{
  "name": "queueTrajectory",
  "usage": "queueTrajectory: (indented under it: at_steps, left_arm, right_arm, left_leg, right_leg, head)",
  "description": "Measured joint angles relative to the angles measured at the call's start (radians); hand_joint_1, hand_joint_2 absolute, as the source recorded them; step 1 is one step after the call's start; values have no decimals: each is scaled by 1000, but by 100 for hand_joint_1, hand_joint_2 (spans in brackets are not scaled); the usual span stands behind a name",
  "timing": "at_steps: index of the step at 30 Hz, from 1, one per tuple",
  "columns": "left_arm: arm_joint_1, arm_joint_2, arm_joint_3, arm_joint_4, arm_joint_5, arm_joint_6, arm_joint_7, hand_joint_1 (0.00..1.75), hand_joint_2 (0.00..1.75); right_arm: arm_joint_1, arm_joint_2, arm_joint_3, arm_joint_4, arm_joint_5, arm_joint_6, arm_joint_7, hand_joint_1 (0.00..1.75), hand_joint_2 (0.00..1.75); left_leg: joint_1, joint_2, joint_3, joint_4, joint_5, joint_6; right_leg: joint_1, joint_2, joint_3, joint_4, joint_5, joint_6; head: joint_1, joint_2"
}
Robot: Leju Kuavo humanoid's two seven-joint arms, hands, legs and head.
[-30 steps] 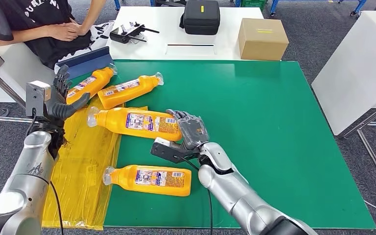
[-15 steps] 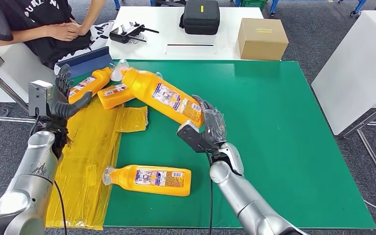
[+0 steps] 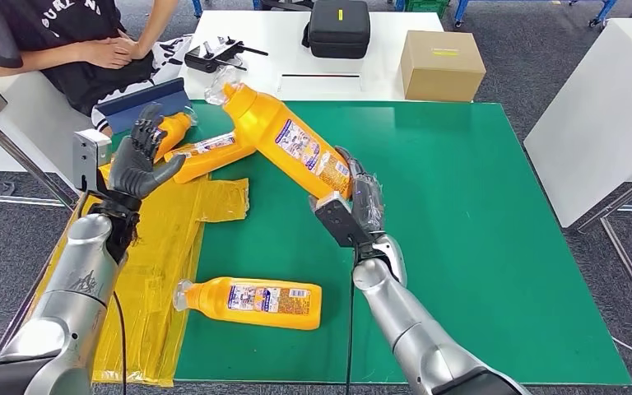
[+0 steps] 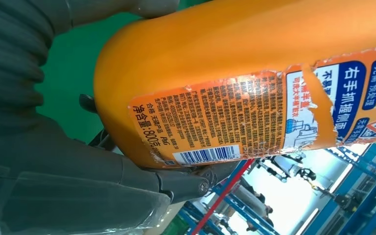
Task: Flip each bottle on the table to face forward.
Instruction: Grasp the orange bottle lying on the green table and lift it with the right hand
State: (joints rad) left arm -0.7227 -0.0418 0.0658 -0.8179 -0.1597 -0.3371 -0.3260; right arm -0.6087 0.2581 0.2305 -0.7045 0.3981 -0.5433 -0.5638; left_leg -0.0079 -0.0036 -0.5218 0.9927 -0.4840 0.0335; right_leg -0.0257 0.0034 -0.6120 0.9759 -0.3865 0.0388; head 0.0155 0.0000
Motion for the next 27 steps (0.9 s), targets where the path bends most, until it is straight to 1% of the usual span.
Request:
queueTrajectory:
  at_steps: [5,8,12,22,27]
  left_arm:
    - [-9,-27,-49,-17,33,-52,14,0,175]
    - [-21,-36,-77,-27,44,-61,26,0,175]
    - [-40,-42,-109,-36,48,-61,33,0,175]
    - [-66,-49,-162,-39,59,-61,36,0,175]
    - [-82,-53,-187,-39,70,-67,42,0,175]
  right_arm:
    - [-30,11,-18,63,-29,-14,-54,175,175]
    - [-46,19,-24,95,-33,-24,-81,175,175]
    - [-62,30,-26,126,-14,-61,-103,175,175]
    - [-104,46,-26,197,20,-120,-114,175,175]
    - [-111,47,-26,213,87,-142,-106,175,175]
  left_leg:
    - [0,0,0,0,0,0]
    - [0,0,0,0,0,0]
    - [0,0,0,0,0,0]
    - [0,0,0,0,0,0]
    - [0,0,0,0,0,0]
  right_leg:
    - [0,0,0,0,0,0]
    - [0,0,0,0,0,0]
    - [0,0,0,0,0,0]
    - [0,0,0,0,0,0]
    - [0,0,0,0,0,0]
  head:
    - [0,0]
    - [0,0]
    - [0,0]
    - [0,0]
    - [0,0]
